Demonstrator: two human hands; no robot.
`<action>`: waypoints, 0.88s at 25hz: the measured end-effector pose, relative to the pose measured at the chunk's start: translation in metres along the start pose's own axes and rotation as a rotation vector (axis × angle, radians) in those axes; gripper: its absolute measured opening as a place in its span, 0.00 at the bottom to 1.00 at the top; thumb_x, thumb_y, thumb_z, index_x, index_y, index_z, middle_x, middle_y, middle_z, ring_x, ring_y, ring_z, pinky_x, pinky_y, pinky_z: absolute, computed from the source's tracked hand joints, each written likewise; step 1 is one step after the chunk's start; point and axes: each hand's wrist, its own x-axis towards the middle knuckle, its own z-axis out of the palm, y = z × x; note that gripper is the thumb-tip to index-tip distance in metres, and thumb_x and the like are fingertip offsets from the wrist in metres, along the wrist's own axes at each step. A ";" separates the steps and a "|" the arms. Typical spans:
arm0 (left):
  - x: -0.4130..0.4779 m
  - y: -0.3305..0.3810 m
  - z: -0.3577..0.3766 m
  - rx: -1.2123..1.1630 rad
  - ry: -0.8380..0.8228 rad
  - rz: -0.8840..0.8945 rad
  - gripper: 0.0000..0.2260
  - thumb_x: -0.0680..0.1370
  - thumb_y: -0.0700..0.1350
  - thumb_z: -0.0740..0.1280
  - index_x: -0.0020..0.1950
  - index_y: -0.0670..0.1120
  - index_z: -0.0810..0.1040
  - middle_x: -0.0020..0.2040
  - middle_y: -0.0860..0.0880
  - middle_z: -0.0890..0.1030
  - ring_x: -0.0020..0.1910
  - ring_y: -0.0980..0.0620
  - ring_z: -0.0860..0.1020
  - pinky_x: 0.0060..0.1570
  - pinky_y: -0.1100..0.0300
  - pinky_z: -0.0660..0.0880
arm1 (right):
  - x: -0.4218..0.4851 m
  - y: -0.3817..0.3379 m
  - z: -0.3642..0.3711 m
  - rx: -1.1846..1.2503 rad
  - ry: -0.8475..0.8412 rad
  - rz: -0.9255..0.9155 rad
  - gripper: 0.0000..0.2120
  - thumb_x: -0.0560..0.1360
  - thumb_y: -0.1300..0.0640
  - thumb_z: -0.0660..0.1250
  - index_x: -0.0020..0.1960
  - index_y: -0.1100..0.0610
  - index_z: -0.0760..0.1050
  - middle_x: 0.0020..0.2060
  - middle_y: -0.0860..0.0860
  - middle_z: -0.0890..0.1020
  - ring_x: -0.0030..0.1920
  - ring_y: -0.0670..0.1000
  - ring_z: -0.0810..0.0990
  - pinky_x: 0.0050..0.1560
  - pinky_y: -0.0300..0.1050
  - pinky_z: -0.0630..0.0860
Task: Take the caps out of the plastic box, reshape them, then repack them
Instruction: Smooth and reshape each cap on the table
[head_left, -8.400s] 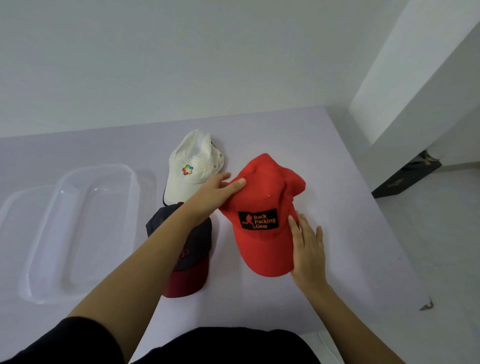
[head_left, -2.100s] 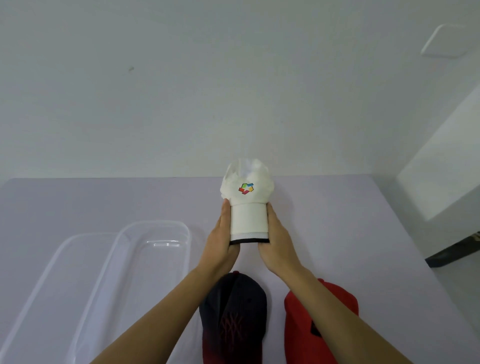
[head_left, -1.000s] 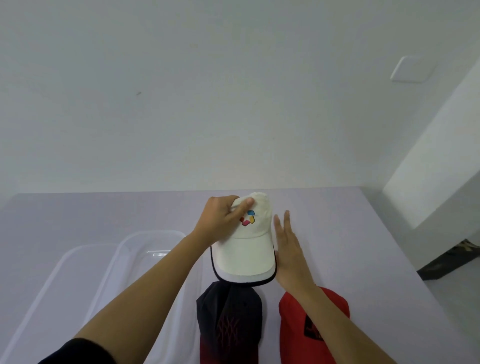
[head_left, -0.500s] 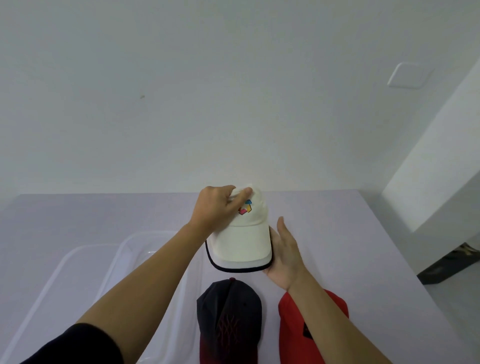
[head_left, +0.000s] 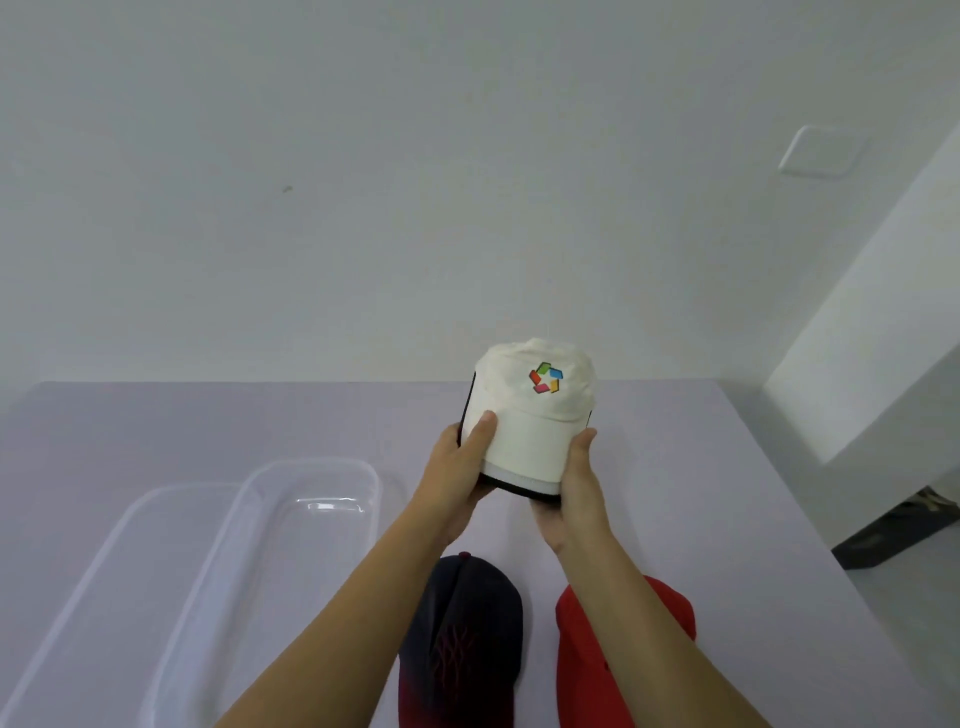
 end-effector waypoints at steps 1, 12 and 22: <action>-0.001 -0.002 0.001 -0.124 -0.002 0.027 0.18 0.79 0.52 0.62 0.62 0.41 0.73 0.58 0.42 0.81 0.54 0.46 0.81 0.44 0.56 0.80 | -0.001 -0.001 0.002 -0.008 -0.021 -0.021 0.26 0.75 0.37 0.54 0.67 0.49 0.69 0.59 0.55 0.80 0.57 0.58 0.80 0.52 0.57 0.80; 0.010 -0.011 -0.032 -0.269 0.013 0.019 0.21 0.77 0.47 0.66 0.67 0.39 0.71 0.61 0.43 0.80 0.58 0.46 0.79 0.55 0.53 0.79 | -0.019 0.002 0.002 0.130 -0.092 0.185 0.23 0.72 0.60 0.66 0.66 0.61 0.69 0.59 0.59 0.79 0.56 0.56 0.81 0.50 0.47 0.81; 0.022 0.057 -0.072 0.575 -0.128 0.360 0.14 0.72 0.54 0.69 0.53 0.48 0.80 0.52 0.48 0.82 0.53 0.53 0.78 0.59 0.55 0.72 | -0.026 -0.003 -0.016 0.017 -0.133 0.216 0.25 0.68 0.59 0.68 0.65 0.63 0.71 0.55 0.57 0.82 0.51 0.53 0.83 0.42 0.42 0.81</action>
